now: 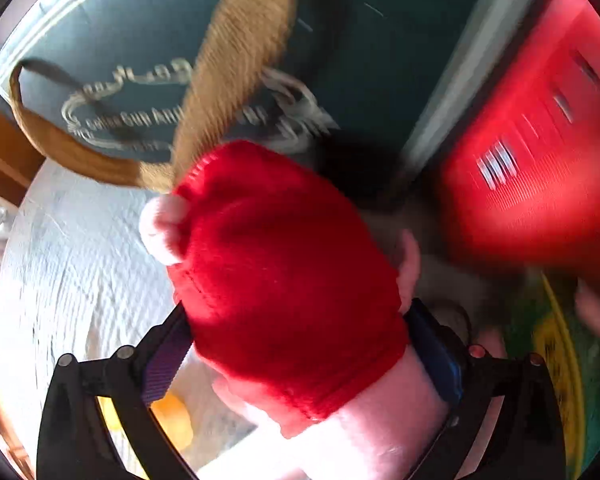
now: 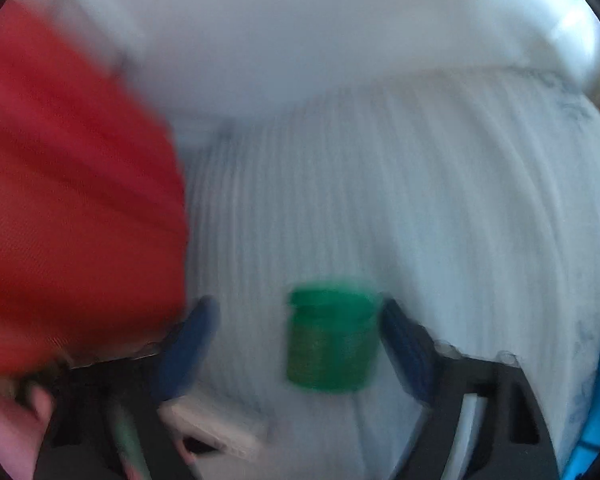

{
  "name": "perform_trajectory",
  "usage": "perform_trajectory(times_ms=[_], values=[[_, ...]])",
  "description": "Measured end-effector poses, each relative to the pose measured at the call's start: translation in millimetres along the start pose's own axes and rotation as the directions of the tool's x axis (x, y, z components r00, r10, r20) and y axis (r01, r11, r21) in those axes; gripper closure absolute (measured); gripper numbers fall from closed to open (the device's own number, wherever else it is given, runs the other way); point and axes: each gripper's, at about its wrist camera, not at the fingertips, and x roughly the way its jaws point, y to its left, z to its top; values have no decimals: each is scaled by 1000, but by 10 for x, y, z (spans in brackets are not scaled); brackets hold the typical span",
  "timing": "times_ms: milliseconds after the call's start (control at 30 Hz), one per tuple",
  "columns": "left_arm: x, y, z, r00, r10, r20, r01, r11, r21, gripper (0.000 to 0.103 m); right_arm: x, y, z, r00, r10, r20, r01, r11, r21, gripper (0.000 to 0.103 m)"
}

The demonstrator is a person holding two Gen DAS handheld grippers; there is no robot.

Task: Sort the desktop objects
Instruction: 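Grasp the black tape roll with the left tool while the right tool grasps the green jar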

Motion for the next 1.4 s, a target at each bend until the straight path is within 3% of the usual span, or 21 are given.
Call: perform_trajectory(times_ms=[33, 100, 167, 233, 300, 433, 500, 600, 633, 667, 700, 767, 867, 967, 1067, 1167, 1233, 1333, 1400], values=[[-10, -26, -103, 999, -38, -23, 38, 999, 20, 2, 3, 137, -106, 1000, 1, 0, -1, 999, -46, 47], [-57, -82, -388, 994, -100, -49, 102, 994, 43, 2, -14, 362, -342, 996, 86, -4, -86, 992, -97, 50], [-94, -135, -671, 989, -125, -74, 130, 989, 64, 5, -29, 625, -636, 993, 119, -17, -121, 982, -146, 59], [-173, -164, -995, 994, -97, -53, 102, 988, 112, 5, -57, 820, -955, 993, 121, -10, -121, 974, -191, 60], [-285, -158, -1299, 998, -57, -34, 62, 986, 155, 5, -73, 880, -1212, 979, 198, -45, -203, 961, -186, 75], [-412, -156, -1866, 996, -52, -69, 67, 971, 230, 5, -170, 1090, -1835, 965, 239, -105, -260, 921, -291, 75], [-462, -98, -2071, 992, -79, -94, 97, 973, 210, 6, -260, 1218, -2116, 969, 221, -112, -247, 895, -372, 75], [-684, 45, -2264, 993, -101, -65, 112, 974, 195, 6, -382, 1194, -2303, 965, 227, -129, -259, 889, -378, 75], [-776, 93, -2281, 993, -106, -47, 113, 975, 190, 6, -446, 1130, -2308, 962, 244, -119, -271, 889, -368, 73], [-889, 150, -2283, 994, -110, -18, 111, 976, 185, 6, -509, 1054, -2280, 967, 237, -92, -254, 897, -361, 59], [-1004, 210, -2268, 993, -114, 14, 109, 977, 181, 6, -569, 972, -2229, 976, 212, -52, -217, 910, -354, 39], [-1228, 376, -2218, 990, -113, 80, 99, 983, 153, 6, -709, 737, -2049, 984, 170, 44, -148, 939, -309, 27], [-1393, 677, -1980, 985, -78, 156, 66, 994, 82, 5, -789, 385, -1734, 981, 141, 135, -110, 970, -214, 27], [-1367, 706, -1335, 980, -15, 198, 9, 999, 31, 6, -669, 140, -1412, 978, 101, 180, -79, 989, -129, 27], [-1186, 751, -762, 976, -55, 211, 53, 998, 16, 6, -408, 11, -1117, 979, 53, 197, -41, 997, -64, 27], [-743, 337, -281, 985, -28, 171, 17, 998, 65, 5, -137, -70, -949, 982, 39, 186, -35, 999, -26, 27], [-342, 37, -107, 997, 32, 76, -38, 995, 87, 7, 85, -16, -792, 986, 22, 168, -24, 1000, 5, 28], [-44, -204, 51, 1000, -3, 12, 2, 998, 65, 10, 267, 45, -661, 988, 24, 152, -25, 1000, 8, 28], [-25, -363, 43, 995, -95, 7, 94, 993, 71, 11, 397, 109, -645, 990, 32, 138, -31, 999, -8, 28]])
